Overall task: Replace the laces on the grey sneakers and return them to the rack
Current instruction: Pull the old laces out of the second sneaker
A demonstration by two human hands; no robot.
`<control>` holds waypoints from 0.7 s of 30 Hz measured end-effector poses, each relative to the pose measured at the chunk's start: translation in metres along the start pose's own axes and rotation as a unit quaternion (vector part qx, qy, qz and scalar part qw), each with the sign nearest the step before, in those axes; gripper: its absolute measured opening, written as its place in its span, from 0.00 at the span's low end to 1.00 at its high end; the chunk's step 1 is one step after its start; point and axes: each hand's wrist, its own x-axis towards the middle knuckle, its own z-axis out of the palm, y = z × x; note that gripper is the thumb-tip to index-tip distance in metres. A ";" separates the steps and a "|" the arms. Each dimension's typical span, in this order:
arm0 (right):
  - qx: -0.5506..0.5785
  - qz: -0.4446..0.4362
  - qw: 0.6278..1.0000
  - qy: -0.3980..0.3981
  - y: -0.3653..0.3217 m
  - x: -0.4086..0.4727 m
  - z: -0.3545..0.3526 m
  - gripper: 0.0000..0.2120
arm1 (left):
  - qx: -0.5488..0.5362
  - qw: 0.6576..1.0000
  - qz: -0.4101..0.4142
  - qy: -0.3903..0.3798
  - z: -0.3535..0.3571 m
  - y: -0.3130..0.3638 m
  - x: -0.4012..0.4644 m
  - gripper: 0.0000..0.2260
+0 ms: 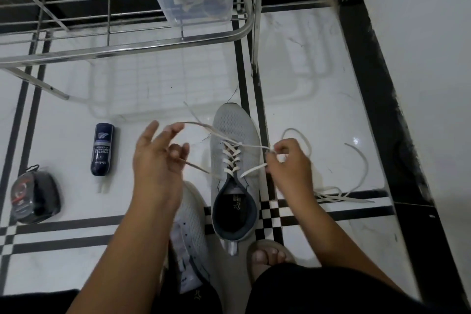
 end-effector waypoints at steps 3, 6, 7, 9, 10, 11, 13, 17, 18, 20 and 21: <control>0.080 0.150 0.985 0.013 0.007 0.016 -0.021 0.32 | 0.220 0.967 -0.015 0.127 -0.036 0.004 0.022 0.27; -0.054 0.103 0.993 0.009 0.005 0.002 -0.028 0.37 | 0.520 0.843 -0.029 0.138 -0.042 -0.012 0.010 0.29; -0.057 0.046 0.997 -0.011 0.003 -0.008 -0.025 0.29 | 0.576 0.812 0.009 0.095 -0.039 -0.022 0.002 0.23; -0.045 -0.043 0.992 -0.112 -0.003 -0.028 -0.015 0.12 | 0.638 0.768 0.050 -0.017 -0.027 -0.040 -0.013 0.10; -0.054 -0.079 0.982 -0.161 -0.001 -0.035 -0.007 0.09 | 0.650 0.756 0.050 -0.063 -0.023 -0.050 -0.017 0.09; -0.072 -0.113 0.973 -0.187 0.002 -0.041 0.000 0.10 | 0.662 0.742 0.051 -0.090 -0.020 -0.057 -0.020 0.10; -0.117 -0.157 0.966 -0.169 0.005 -0.044 0.008 0.13 | 0.692 0.710 0.092 -0.095 -0.015 -0.064 -0.022 0.10; -0.156 -0.183 0.969 -0.054 0.008 -0.045 0.012 0.08 | 0.663 0.734 0.145 -0.028 -0.026 -0.059 -0.021 0.04; -0.132 -0.142 0.980 -0.033 0.008 -0.044 0.011 0.08 | 0.638 0.759 0.131 -0.014 -0.031 -0.059 -0.020 0.05; -0.058 -0.049 0.996 -0.041 0.008 -0.042 0.009 0.07 | 0.603 0.793 0.090 -0.008 -0.034 -0.061 -0.020 0.05; -0.034 -0.022 0.997 -0.066 0.008 -0.041 0.009 0.06 | 0.612 0.786 0.087 -0.006 -0.033 -0.062 -0.021 0.04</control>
